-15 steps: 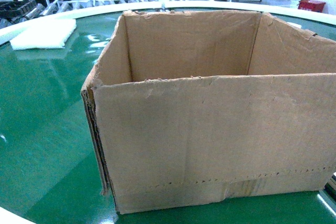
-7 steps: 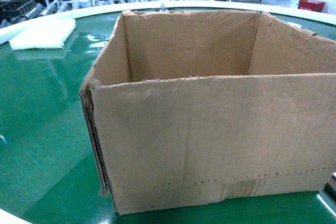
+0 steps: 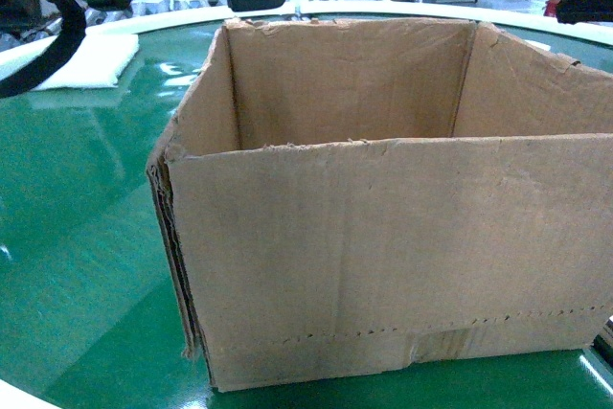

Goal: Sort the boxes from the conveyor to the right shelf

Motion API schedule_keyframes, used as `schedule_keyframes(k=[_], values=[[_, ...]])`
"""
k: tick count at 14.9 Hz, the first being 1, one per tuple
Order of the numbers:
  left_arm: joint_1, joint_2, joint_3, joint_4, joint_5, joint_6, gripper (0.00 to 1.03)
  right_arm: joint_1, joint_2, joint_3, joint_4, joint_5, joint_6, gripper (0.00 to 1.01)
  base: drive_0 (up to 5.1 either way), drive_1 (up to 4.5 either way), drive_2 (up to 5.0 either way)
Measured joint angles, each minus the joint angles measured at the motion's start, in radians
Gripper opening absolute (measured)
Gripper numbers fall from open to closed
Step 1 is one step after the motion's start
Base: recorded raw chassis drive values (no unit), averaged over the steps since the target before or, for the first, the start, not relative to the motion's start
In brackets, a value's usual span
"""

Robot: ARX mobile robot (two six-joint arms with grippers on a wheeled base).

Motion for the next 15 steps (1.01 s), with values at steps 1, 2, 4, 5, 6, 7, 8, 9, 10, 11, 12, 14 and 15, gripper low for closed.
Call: schedule_keyframes(k=[1, 2, 4, 5, 6, 7, 8, 9, 10, 11, 12, 14, 15], values=[[-0.005, 0.042, 0.026, -0.024, -0.011, -0.025, 0.98, -0.01, 0.028, 0.014, -0.016, 0.002, -0.017, 0.98, 0.0, 0.0, 0.0], [-0.018, 0.074, 0.042, -0.027, -0.015, -0.04, 0.98, -0.013, 0.053, 0.021, -0.012, 0.011, -0.034, 0.98, 0.0, 0.0, 0.0], [-0.035, 0.128, 0.063, -0.048, -0.034, -0.077, 0.98, -0.017, 0.101, 0.023, -0.013, 0.027, -0.051, 0.98, 0.0, 0.0, 0.0], [-0.036, 0.144, 0.068, -0.063, -0.036, -0.094, 0.98, -0.015, 0.108, 0.023, -0.009, 0.03, -0.055, 0.98, 0.0, 0.0, 0.0], [-0.036, 0.15, 0.068, -0.063, -0.043, -0.111, 0.98, -0.006, 0.109, 0.021, -0.006, 0.034, -0.058, 0.98, 0.0, 0.0, 0.0], [-0.033, 0.15, 0.068, -0.072, -0.046, -0.13, 0.98, 0.006, 0.109, 0.021, -0.001, 0.045, -0.058, 0.98, 0.0, 0.0, 0.0], [-0.027, 0.15, 0.068, -0.084, -0.047, -0.153, 0.98, 0.024, 0.112, 0.014, 0.003, 0.058, -0.058, 0.98, 0.0, 0.0, 0.0], [-0.025, 0.15, 0.068, -0.091, -0.047, -0.16, 0.98, 0.025, 0.113, 0.012, 0.004, 0.06, -0.058, 0.98, 0.0, 0.0, 0.0], [-0.024, 0.15, 0.066, -0.092, -0.047, -0.161, 0.98, 0.03, 0.114, 0.009, 0.006, 0.064, -0.058, 0.98, 0.0, 0.0, 0.0], [-0.023, 0.15, 0.061, -0.087, -0.046, -0.163, 0.98, 0.032, 0.116, 0.006, 0.003, 0.066, -0.059, 0.98, 0.0, 0.0, 0.0], [-0.023, 0.15, 0.06, -0.094, -0.048, -0.169, 0.98, 0.037, 0.117, 0.004, 0.003, 0.067, -0.059, 0.98, 0.0, 0.0, 0.0], [-0.024, 0.15, 0.06, -0.104, -0.059, -0.179, 0.98, 0.037, 0.123, -0.002, 0.011, 0.071, -0.063, 0.98, 0.0, 0.0, 0.0], [-0.026, 0.15, 0.061, -0.113, -0.056, -0.191, 0.98, 0.035, 0.129, -0.005, 0.01, 0.071, -0.066, 0.98, 0.0, 0.0, 0.0]])
